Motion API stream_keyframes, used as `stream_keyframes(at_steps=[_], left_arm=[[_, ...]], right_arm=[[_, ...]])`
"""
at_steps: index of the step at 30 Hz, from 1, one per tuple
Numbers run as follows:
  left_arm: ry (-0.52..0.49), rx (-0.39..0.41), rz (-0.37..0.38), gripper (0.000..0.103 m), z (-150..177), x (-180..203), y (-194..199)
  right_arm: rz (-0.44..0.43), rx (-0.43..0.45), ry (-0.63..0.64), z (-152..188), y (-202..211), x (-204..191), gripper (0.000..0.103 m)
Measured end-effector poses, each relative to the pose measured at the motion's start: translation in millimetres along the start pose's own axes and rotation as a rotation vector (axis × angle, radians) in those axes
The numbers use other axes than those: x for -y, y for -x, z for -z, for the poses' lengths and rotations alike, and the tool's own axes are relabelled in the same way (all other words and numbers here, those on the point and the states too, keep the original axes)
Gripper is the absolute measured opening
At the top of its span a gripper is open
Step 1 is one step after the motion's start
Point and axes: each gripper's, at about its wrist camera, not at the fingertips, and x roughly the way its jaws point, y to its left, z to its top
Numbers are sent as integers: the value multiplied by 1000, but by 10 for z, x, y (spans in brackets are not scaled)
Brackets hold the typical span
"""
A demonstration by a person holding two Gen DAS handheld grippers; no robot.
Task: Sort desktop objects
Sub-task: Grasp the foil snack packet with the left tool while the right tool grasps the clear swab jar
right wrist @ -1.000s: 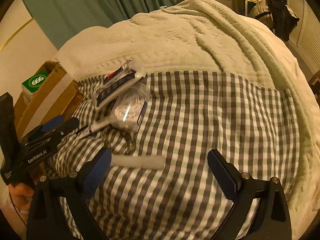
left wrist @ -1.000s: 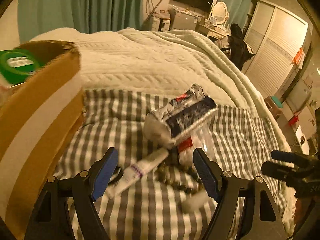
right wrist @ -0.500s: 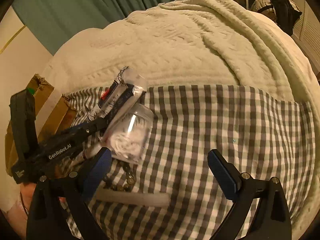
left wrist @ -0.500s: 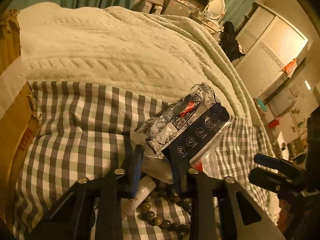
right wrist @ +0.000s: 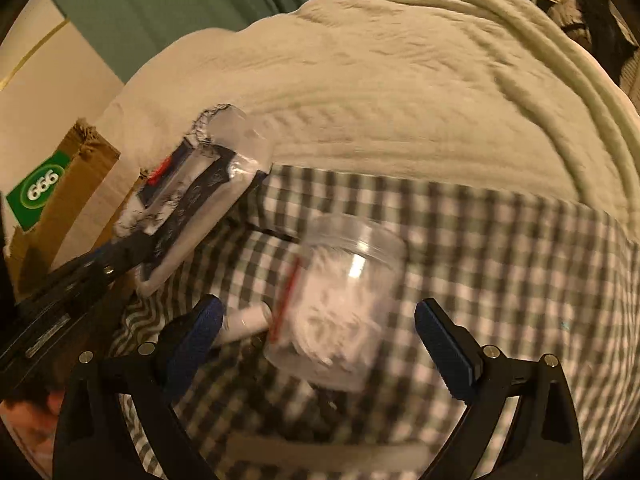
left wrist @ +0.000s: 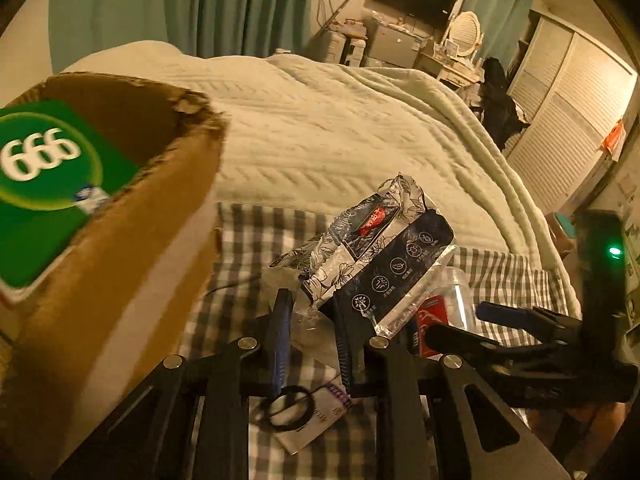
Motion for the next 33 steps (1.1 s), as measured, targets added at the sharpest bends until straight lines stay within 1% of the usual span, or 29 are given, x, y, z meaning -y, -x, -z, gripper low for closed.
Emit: stream_keyframes(at_steps=[1, 2, 4, 5, 6, 7, 8, 11, 15, 21, 25, 28, 33], left_arm=[[-1, 1, -7, 21, 7, -11, 13], [-4, 0, -11, 21, 18, -21, 32], [-3, -4, -14, 21, 39, -41, 58], [-1, -9, -10, 21, 49, -51, 68], [-1, -15, -9, 21, 62, -60, 76], [-2, -19, -10, 21, 75, -65, 84], [-2, -22, -12, 21, 89, -66, 93], [-1, -26, -7, 21, 94, -63, 133], [-12, -20, -1, 21, 142, -29, 237], [-18, 5, 17, 21, 169, 58, 439], [-20, 48, 21, 21, 172, 80, 679], [-17, 91, 24, 21, 140, 62, 918], [8, 199, 16, 21, 48, -88, 1439]], right_arm=[[11, -6, 3, -21, -60, -31, 97], [20, -15, -1, -40, -122, -44, 94], [35, -31, -20, -49, -196, -21, 82], [42, -41, -30, -49, -219, -7, 63], [32, -51, -54, -40, -218, 38, 63], [-8, -61, -92, -19, -197, 97, 63], [-18, -67, -113, 9, -161, 154, 63], [-4, -73, -111, 94, -71, 207, 63], [-14, -73, -155, 203, 129, 309, 63], [-16, -60, -160, 260, 429, 266, 62], [-53, -37, -166, 317, 689, 172, 62], [-88, -4, -150, 332, 905, 7, 62], [-157, 57, -107, 280, 1192, -373, 62]])
